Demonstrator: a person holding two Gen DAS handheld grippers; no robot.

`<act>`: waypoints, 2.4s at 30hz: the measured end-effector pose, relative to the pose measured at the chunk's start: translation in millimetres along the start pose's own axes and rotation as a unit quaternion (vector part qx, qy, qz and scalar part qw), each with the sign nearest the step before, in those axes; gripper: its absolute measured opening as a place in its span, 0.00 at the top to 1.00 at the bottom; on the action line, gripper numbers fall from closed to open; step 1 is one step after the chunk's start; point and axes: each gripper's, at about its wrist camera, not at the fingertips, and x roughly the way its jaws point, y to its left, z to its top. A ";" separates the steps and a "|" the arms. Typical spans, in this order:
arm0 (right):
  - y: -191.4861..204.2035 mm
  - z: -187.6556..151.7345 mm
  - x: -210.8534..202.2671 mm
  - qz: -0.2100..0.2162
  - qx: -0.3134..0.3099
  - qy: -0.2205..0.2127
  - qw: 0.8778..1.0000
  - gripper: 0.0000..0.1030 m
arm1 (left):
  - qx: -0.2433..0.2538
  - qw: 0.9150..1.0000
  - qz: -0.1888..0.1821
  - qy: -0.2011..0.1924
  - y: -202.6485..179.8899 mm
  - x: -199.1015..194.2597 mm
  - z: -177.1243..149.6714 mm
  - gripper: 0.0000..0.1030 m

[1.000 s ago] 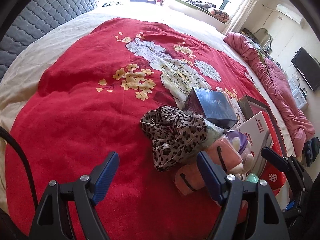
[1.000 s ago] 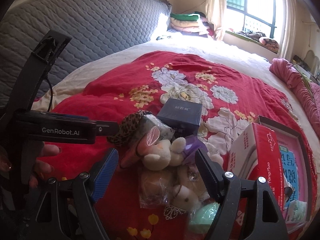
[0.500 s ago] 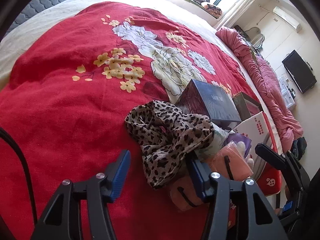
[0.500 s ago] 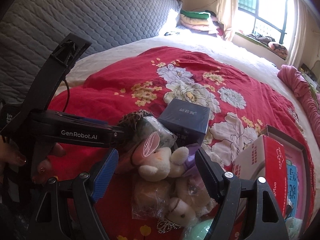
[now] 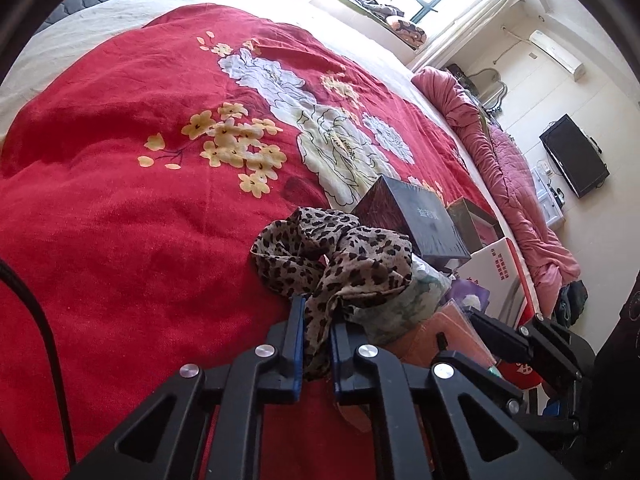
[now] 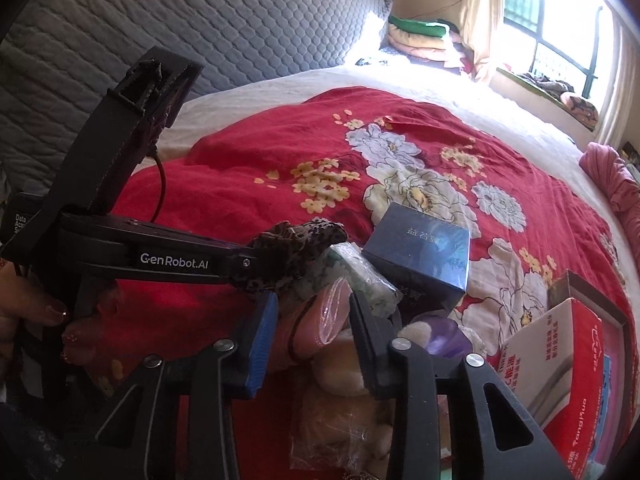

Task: Organize soft objects
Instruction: 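Grasp the leopard-print scarf with the left tool while the right tool grasps the pink wrapped roll, then carry the scarf with the left tool while the right tool carries the pink roll to the tray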

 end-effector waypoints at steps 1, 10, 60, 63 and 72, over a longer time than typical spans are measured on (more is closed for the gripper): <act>-0.1 0.6 -1.7 0.007 0.004 -0.005 1.000 0.78 | -0.001 1.000 0.001 -0.003 0.4 -1.4 0.2 0.90; -1.4 -5.2 -8.3 0.050 0.053 0.000 0.997 0.92 | -0.002 1.000 0.015 -0.025 2.1 -15.4 -3.1 0.90; -188.4 -86.8 -257.6 -0.129 0.257 -0.229 0.930 0.93 | 0.266 0.963 -0.009 -0.046 -311.2 -30.1 -49.3 0.90; -199.5 -97.6 -262.2 -0.140 0.271 -0.231 0.924 0.93 | 0.281 0.959 -0.009 -0.035 -326.2 -16.9 -53.0 0.90; -228.0 -132.0 -266.5 -0.159 0.317 -0.229 0.907 0.93 | 0.312 0.950 -0.010 -0.005 -355.5 21.6 -62.9 0.90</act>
